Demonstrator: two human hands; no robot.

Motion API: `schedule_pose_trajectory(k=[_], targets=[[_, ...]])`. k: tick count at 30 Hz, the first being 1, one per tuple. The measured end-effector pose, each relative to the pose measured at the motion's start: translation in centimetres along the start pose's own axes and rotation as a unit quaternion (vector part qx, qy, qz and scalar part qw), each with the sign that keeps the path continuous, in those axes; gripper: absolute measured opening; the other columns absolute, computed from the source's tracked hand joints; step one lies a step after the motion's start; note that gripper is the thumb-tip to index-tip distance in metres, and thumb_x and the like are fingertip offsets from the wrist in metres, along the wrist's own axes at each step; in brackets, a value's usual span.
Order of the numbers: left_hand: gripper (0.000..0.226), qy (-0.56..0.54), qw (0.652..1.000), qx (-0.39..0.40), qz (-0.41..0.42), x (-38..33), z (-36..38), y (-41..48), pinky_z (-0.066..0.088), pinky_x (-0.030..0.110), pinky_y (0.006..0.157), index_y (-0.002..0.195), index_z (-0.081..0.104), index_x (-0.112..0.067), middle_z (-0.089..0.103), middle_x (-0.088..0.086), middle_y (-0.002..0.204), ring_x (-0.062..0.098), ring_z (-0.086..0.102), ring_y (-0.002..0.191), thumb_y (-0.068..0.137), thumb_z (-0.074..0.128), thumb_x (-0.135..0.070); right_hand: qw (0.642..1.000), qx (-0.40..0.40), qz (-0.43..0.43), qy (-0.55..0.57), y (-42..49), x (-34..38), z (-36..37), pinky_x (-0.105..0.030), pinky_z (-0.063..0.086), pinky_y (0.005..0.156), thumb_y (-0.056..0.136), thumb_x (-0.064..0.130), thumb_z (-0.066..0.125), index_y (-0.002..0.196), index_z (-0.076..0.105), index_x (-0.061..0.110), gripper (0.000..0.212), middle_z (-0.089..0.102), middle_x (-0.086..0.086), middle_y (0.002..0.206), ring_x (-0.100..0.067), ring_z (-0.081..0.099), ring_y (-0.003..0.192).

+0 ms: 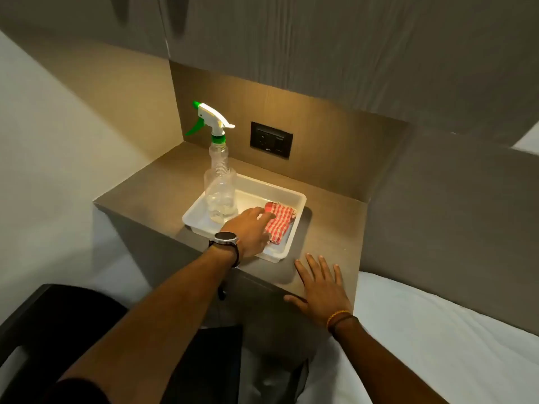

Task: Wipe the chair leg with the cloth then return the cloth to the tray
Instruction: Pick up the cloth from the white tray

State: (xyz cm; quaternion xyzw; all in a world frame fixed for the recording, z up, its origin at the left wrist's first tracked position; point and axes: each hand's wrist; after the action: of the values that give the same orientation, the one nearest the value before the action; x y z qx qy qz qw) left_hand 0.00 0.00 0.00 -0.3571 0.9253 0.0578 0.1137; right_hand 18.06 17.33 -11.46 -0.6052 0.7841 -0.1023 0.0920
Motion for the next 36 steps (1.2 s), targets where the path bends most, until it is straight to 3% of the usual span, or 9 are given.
schedule_pose_trajectory(k=[4, 8, 14, 19, 22, 24, 28, 33, 36], targets=[[0.072, -0.003, 0.994, 0.104, 0.016, -0.4, 0.8, 3.5, 0.048, 0.049, 0.11, 0.154, 0.04, -0.031, 0.042, 0.008, 0.161, 0.034, 0.05, 0.139, 0.091, 0.073, -0.031, 0.999, -0.034, -0.011, 0.004, 0.0, -0.4, 0.7, -0.068, -0.001, 0.128, 0.084, 0.098, 0.006, 0.171, 0.0, 0.036, 0.107, 0.001, -0.007, 0.182, -0.04, 0.001, 0.167], [0.084, 0.036, 0.984, 0.175, 0.02, -0.2, 2.4, 5.7, 0.044, 0.052, 0.116, 0.155, 0.035, -0.039, 0.035, 0.007, 0.165, 0.037, 0.045, 0.144, 0.084, 0.078, -0.041, 0.999, -0.041, -0.023, 0.023, 0.3, -0.6, 0.9, -0.07, 0.0, 0.128, 0.087, 0.097, 0.013, 0.171, -0.002, 0.037, 0.104, 0.001, -0.007, 0.182, -0.039, 0.0, 0.167], [0.053, 0.019, 0.995, 0.097, 0.023, -0.8, 3.4, 7.2, 0.053, 0.043, 0.107, 0.144, 0.055, -0.028, 0.062, 0.008, 0.143, 0.033, 0.065, 0.124, 0.094, 0.071, -0.034, 0.997, -0.056, -0.032, 0.032, 0.3, -0.6, 1.0, -0.071, 0.0, 0.128, 0.089, 0.094, 0.019, 0.171, 0.006, 0.035, 0.102, 0.007, -0.009, 0.182, -0.041, 0.006, 0.166], [0.048, 0.014, 0.999, 0.046, -0.006, -0.7, 3.7, 7.3, 0.056, 0.041, 0.101, 0.143, 0.057, -0.018, 0.07, 0.013, 0.132, 0.035, 0.07, 0.115, 0.099, 0.065, -0.032, 0.997, -0.064, -0.027, 0.028, 0.3, -0.7, 1.4, -0.069, -0.001, 0.127, 0.089, 0.096, 0.017, 0.171, 0.006, 0.036, 0.102, 0.008, -0.008, 0.182, -0.041, 0.007, 0.166], [0.04, -0.004, 1.0, -0.02, 0.002, -0.2, 2.4, 6.2, 0.057, 0.035, 0.087, 0.134, 0.067, -0.027, 0.074, 0.012, 0.124, 0.034, 0.073, 0.105, 0.098, 0.062, -0.045, 0.997, -0.064, -0.023, 0.024, 0.3, -0.7, 1.4, -0.067, -0.004, 0.127, 0.087, 0.096, 0.014, 0.171, 0.002, 0.037, 0.103, 0.004, -0.006, 0.182, -0.039, 0.003, 0.167], [0.037, 0.001, 0.998, -0.054, 0.017, 0.6, 1.0, 4.7, 0.058, 0.036, 0.085, 0.132, 0.068, -0.035, 0.075, 0.012, 0.125, 0.034, 0.074, 0.103, 0.096, 0.066, -0.042, 0.998, -0.063, -0.02, 0.021, 0.2, -0.7, 1.2, -0.067, -0.001, 0.128, 0.087, 0.095, 0.014, 0.171, 0.002, 0.037, 0.103, 0.004, -0.006, 0.182, -0.038, 0.002, 0.167], [0.053, 0.028, 0.993, -0.108, 0.024, 2.2, -1.7, -0.8, 0.061, 0.047, 0.089, 0.14, 0.061, -0.038, 0.07, 0.009, 0.138, 0.037, 0.072, 0.113, 0.09, 0.076, -0.03, 0.998, -0.065, -0.017, 0.019, 0.0, -0.6, 0.6, -0.066, 0.005, 0.13, 0.091, 0.093, 0.023, 0.171, 0.002, 0.037, 0.1, 0.004, -0.005, 0.182, -0.037, 0.003, 0.167], [0.056, 0.045, 0.982, -0.181, 0.041, 4.8, -3.0, -12.1, 0.067, 0.047, 0.071, 0.134, 0.069, -0.024, 0.074, 0.013, 0.13, 0.038, 0.077, 0.1, 0.08, 0.086, -0.027, 0.996, -0.072, -0.017, 0.042, -1.0, 0.1, 0.0, -0.067, 0.007, 0.13, 0.096, 0.088, 0.028, 0.171, 0.004, 0.034, 0.096, 0.005, -0.008, 0.182, -0.04, 0.004, 0.166], [0.053, 0.037, 0.981, -0.187, -0.022, 6.2, -1.6, -20.6, 0.065, 0.042, 0.067, 0.132, 0.072, -0.022, 0.075, 0.012, 0.129, 0.036, 0.078, 0.098, 0.081, 0.085, -0.025, 0.995, -0.088, -0.047, 0.022, -2.9, 2.4, 1.2, -0.069, 0.01, 0.13, 0.097, 0.084, 0.027, 0.172, 0.012, 0.028, 0.094, 0.011, -0.011, 0.181, -0.043, 0.009, 0.165]])
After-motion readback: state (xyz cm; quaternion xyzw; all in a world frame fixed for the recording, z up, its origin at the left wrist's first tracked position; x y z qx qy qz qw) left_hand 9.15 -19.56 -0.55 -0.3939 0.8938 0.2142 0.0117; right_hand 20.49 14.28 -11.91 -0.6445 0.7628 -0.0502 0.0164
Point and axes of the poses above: each hand's wrist, its own y-axis towards the middle knuckle, its own z-axis out of the palm, x = y × z
